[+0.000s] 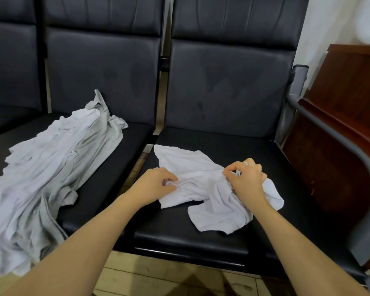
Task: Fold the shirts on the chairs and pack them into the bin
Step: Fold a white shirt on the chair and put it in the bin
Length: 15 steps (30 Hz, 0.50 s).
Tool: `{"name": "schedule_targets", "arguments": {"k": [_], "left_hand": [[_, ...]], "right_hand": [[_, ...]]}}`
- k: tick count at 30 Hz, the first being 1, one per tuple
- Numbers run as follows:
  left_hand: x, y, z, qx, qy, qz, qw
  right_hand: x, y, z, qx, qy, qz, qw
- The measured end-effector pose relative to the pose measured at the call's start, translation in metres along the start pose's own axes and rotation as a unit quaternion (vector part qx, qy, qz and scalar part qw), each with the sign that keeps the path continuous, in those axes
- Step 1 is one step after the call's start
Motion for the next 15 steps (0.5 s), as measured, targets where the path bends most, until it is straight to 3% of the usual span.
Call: {"name": "schedule_targets", "arguments": {"k": [8, 12, 15], "left_hand": [[-0.029, -0.008, 0.028, 0.049, 0.008, 0.11, 0.993], [-0.046, -0.017, 0.049, 0.034, -0.051, 0.155, 0.986], [-0.058, -0.026, 0.067, 0.043, -0.092, 0.185, 0.978]], "right_hand": [[-0.019, -0.011, -0.004, -0.052, 0.022, -0.041, 0.998], [-0.041, -0.02, -0.005, -0.077, 0.014, -0.06, 0.995], [-0.062, -0.031, -0.005, -0.084, 0.076, -0.044, 0.993]]}}
Point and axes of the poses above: each hand's wrist, its own y-axis towards the middle knuckle, its own x-axis out of the palm, z = x × y, the point moved 4 cm from there along y, towards the middle knuckle
